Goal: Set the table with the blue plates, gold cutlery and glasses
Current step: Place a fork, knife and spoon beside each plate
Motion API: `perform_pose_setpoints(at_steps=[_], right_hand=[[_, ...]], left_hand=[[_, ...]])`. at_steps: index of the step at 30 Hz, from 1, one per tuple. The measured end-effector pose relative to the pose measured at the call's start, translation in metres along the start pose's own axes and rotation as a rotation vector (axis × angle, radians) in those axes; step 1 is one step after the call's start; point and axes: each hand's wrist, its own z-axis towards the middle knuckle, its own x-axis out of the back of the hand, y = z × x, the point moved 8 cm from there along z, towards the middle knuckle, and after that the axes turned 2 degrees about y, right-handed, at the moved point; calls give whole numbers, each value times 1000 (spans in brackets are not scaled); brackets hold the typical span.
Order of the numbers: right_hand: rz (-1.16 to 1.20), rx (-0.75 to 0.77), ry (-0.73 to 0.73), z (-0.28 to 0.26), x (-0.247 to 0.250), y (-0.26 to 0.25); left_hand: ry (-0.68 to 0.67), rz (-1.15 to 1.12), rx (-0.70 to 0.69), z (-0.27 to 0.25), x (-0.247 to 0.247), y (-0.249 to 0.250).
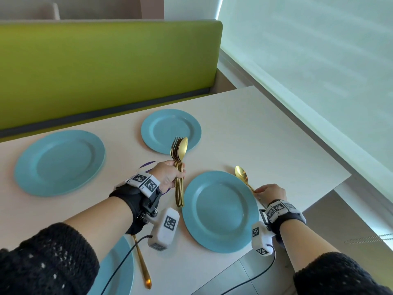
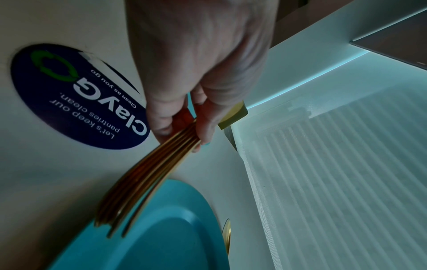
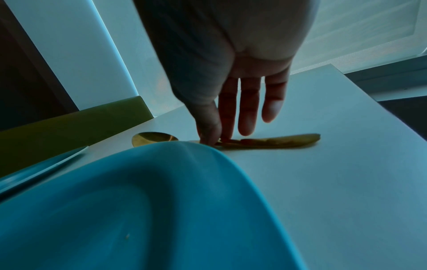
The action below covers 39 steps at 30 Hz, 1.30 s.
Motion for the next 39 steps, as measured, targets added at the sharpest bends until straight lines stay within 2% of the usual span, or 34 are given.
perform_pose_setpoints(at_steps=[4,8,12,16,20,26,32,36,39], right_hand=[[9,11,50,-5,8,-9],[-6,140,115,-19,14,-51],[7,430,110,-60,-1,-130],[-81,722,0,-130,-35,-204],[-243,929,-133,-192,-69,-244],[-383,970,-207,-230,-92,-261],[-470,973,-225,-235,-97,-269],[-588,982,-214,-224,-96,-277],[-603,947,-188,-196,-92,-284]], left_hand=[[-5,21,7,-6,8,-2],[0,50,11,-11,23,-3],[-15,83,1,-24,35,2],[-50,138,-10,-42,50,4],[-125,270,-68,-60,71,6],[-187,433,-113,-84,104,12],[-212,484,-120,-86,113,16],[-125,452,-115,-69,122,23],[2,386,-88,-45,140,31]])
